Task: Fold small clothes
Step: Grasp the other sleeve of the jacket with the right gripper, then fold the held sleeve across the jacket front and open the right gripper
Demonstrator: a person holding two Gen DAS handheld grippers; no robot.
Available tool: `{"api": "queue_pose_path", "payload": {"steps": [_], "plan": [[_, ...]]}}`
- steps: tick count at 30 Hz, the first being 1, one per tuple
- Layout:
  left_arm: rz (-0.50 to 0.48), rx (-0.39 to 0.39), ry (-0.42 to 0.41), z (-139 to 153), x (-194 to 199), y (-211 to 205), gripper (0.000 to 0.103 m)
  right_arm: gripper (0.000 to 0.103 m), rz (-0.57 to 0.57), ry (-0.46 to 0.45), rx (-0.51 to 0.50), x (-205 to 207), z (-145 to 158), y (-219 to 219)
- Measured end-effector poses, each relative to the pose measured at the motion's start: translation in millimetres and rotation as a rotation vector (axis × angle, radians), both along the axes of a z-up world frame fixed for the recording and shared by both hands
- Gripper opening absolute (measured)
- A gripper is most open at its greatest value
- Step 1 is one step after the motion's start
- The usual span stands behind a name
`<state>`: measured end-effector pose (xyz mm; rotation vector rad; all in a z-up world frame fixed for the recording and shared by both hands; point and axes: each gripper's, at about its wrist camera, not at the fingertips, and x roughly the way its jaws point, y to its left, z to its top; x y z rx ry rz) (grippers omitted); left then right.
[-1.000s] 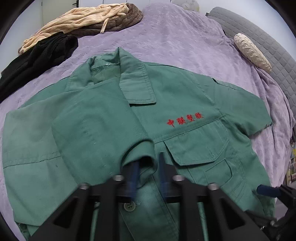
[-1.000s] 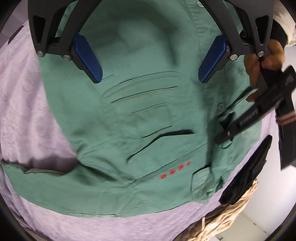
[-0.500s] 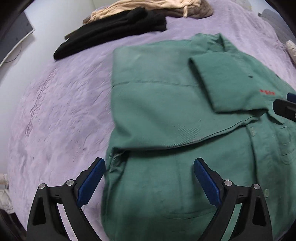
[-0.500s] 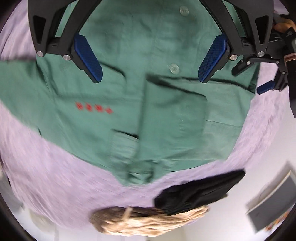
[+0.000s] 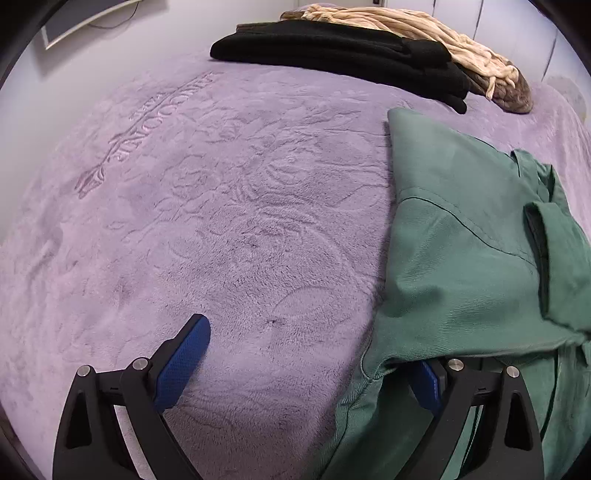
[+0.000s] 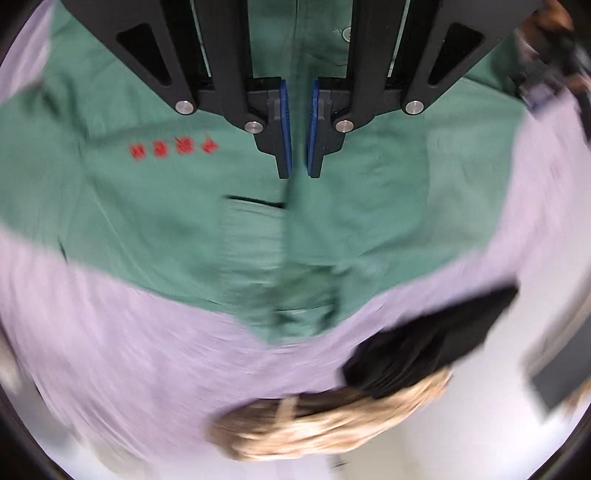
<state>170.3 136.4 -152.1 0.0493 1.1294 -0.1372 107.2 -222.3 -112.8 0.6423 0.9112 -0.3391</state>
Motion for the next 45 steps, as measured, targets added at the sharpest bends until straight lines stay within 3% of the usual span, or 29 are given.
{"api": "queue_pose_path", "payload": {"steps": [3,5,6,7,8,10,13,16,20,21,22,23,24,27,30,33,35,36,40,45], "plan": [[-0.004,-0.03,0.005,-1,2,5,0.097,0.011,-0.224,-0.013,0.312,-44,-42,-50],[-0.005,-0.053,0.014,-1,3,7,0.097,0.015,-0.273,0.009,0.373,-64,-54,-57],[-0.004,-0.057,0.017,-1,3,7,0.097,0.017,-0.246,0.018,0.339,-66,-50,-53],[-0.005,-0.055,0.018,0,1,5,0.097,0.029,-0.186,0.036,0.265,-63,-41,-42],[-0.009,-0.045,0.015,0,1,4,0.097,0.054,-0.126,0.043,0.2,-57,-32,-30],[-0.007,-0.037,0.016,0,2,5,0.097,0.076,0.016,0.015,0.071,-39,-9,8],[0.022,-0.052,0.022,0,2,6,0.097,0.076,0.192,-0.005,-0.074,5,13,63],[0.039,-0.056,0.019,0,0,6,0.097,0.077,0.284,0.021,-0.174,49,10,105],[0.034,-0.066,0.024,0,1,8,0.097,0.077,0.357,0.198,-0.412,89,-28,144],[0.029,-0.066,0.023,0,0,8,0.097,0.076,0.364,0.206,-0.447,86,-31,144],[0.025,-0.064,0.022,0,1,8,0.097,0.059,0.363,0.191,-0.462,78,-28,141],[0.021,-0.062,0.02,0,0,8,0.097,0.031,0.348,0.192,-0.48,73,-23,137],[0.018,-0.062,0.019,0,0,8,0.097,0.026,0.319,0.187,-0.487,66,-17,128],[0.014,-0.064,0.016,-3,1,8,0.097,0.026,0.156,0.172,-0.409,38,-4,71],[0.006,-0.056,0.01,-5,1,7,0.097,0.026,-0.043,0.107,-0.135,-5,-9,-9],[-0.01,-0.044,0.015,-4,2,4,0.097,0.039,-0.18,0.048,0.108,-45,-24,-60],[-0.038,-0.034,0.021,1,2,3,0.097,0.063,-0.261,0.003,0.21,-73,-28,-79],[-0.058,-0.024,0.023,4,1,3,0.097,0.067,-0.293,-0.021,0.251,-85,-29,-85],[-0.142,0.01,0.031,21,-10,7,0.097,0.07,-0.304,-0.078,0.372,-113,-29,-87],[-0.152,0.045,0.001,49,-26,15,0.097,0.071,-0.221,-0.065,0.368,-100,-32,-73]]}}
